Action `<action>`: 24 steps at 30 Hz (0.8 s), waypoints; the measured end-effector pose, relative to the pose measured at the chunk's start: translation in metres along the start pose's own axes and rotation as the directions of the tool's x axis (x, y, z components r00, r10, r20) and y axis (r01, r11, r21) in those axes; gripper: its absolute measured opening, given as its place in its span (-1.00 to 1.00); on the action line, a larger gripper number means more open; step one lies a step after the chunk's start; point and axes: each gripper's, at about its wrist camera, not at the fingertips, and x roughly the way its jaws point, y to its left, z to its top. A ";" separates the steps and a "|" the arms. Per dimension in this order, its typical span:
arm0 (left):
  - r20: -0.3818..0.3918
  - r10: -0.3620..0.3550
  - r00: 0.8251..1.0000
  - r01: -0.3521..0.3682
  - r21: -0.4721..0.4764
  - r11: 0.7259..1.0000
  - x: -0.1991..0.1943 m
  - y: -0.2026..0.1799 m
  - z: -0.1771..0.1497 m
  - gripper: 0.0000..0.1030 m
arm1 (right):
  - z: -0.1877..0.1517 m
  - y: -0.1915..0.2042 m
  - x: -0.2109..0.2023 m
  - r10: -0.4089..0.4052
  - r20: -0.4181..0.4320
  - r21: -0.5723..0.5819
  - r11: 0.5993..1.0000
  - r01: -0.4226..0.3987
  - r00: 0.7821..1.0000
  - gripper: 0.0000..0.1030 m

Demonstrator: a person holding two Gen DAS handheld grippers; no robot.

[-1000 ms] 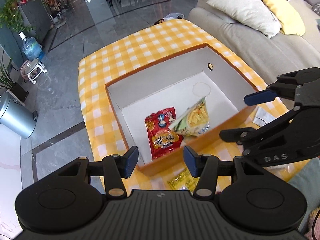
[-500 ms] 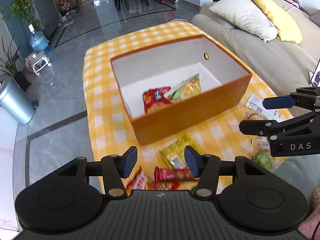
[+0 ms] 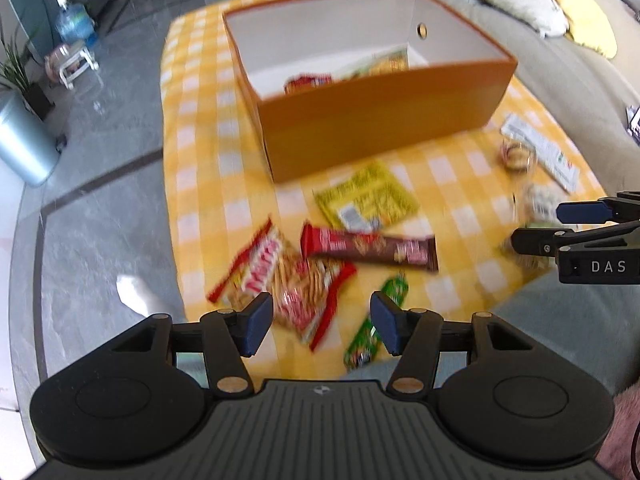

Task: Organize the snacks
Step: 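Withdraw both tools from the box and move toward the remaining snacks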

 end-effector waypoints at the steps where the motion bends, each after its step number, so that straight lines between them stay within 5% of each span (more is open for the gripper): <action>1: -0.012 -0.002 1.000 0.002 -0.001 1.000 0.002 0.000 -0.002 0.28 | -0.003 0.001 0.003 0.012 -0.017 0.001 1.000 -0.012 1.000 0.35; 10: -0.049 0.028 0.998 -0.025 0.045 0.999 0.021 0.006 -0.002 0.44 | -0.007 0.016 0.020 0.103 -0.102 0.000 0.995 -0.104 0.989 0.34; 16: -0.087 0.029 0.996 -0.011 0.201 0.979 0.037 0.012 0.009 0.62 | -0.002 0.031 0.029 0.146 -0.107 -0.036 0.988 -0.151 0.983 0.29; 24: -0.107 -0.021 0.994 0.037 0.148 0.988 0.058 0.029 0.017 0.62 | 0.009 0.050 0.048 0.164 -0.119 -0.115 0.977 -0.178 0.979 0.21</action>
